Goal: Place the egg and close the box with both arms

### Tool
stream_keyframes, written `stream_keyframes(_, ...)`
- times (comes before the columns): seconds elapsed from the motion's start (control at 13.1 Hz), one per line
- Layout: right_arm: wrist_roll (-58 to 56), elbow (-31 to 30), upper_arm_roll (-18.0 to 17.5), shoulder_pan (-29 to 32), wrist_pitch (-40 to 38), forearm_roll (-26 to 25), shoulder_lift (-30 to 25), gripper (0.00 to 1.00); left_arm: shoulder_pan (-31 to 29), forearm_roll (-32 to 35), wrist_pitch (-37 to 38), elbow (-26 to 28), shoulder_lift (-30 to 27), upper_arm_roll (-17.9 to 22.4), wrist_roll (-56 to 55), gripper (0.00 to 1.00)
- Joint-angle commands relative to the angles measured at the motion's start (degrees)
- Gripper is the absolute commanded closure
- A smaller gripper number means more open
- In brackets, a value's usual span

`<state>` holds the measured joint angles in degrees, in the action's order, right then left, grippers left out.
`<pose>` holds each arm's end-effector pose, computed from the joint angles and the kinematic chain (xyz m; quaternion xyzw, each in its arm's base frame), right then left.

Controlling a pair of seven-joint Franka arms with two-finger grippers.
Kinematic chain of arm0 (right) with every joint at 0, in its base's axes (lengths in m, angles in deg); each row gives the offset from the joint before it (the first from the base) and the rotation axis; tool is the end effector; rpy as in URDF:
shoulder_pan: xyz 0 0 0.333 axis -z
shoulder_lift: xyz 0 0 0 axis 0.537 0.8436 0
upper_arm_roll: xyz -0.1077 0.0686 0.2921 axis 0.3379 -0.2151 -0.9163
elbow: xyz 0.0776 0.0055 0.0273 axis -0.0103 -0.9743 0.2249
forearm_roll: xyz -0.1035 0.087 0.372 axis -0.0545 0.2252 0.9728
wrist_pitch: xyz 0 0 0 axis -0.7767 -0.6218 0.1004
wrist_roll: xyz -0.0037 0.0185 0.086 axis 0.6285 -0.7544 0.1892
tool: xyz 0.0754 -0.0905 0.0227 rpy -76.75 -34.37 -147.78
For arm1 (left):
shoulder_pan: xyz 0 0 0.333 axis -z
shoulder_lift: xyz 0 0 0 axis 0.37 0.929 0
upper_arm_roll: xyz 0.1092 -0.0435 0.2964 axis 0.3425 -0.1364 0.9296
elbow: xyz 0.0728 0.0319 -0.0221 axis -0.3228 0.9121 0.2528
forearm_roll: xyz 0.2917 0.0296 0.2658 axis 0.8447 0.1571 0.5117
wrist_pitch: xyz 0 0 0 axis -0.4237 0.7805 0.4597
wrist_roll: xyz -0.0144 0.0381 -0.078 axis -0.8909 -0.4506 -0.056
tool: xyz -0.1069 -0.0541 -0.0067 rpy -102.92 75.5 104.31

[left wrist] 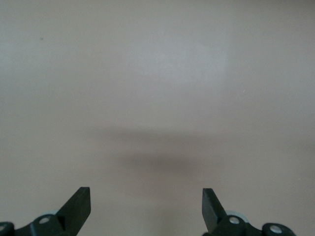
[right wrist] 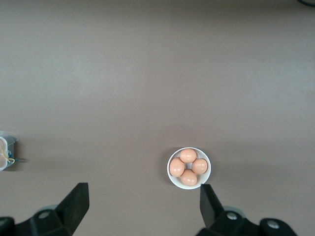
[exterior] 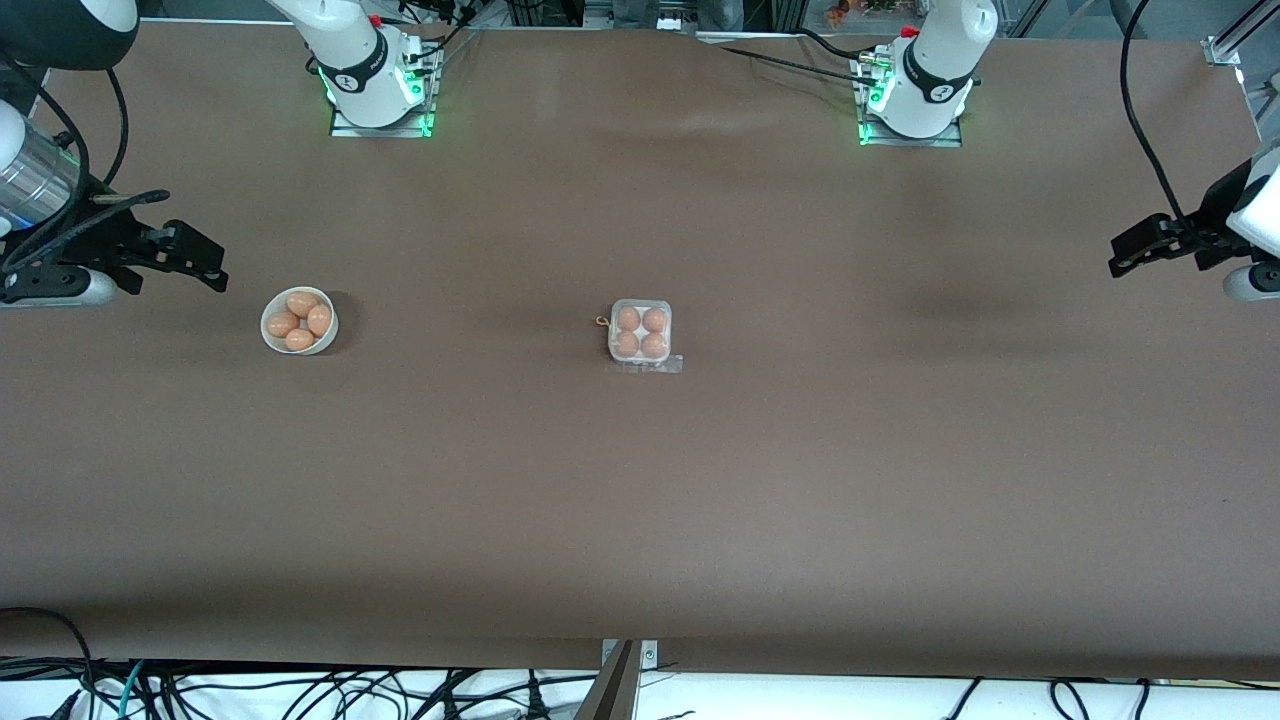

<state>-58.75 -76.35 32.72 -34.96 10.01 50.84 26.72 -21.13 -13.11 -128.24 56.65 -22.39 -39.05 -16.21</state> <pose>0.5856 0.0406 0.5723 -0.9996 -0.0161 -0.0240 0.0051 0.5570 0.0398 0.5600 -0.9983 -0.0552 0.0105 0.0179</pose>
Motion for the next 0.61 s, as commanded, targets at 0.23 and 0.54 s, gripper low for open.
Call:
stream_keyframes(0.23, 0.09, -0.10, -0.49, 0.54, 0.10, -0.63, -0.47, 0.00, -0.50, -1.34, -1.50, 1.49, -2.49, -0.11, -0.14, 0.00)
stream_keyframes(0.54, 0.09, -0.10, -0.49, 0.54, 0.10, -0.63, -0.47, 0.00, -0.33, -1.43, -1.68, 1.13, -2.23, -0.19, -1.19, 0.00)
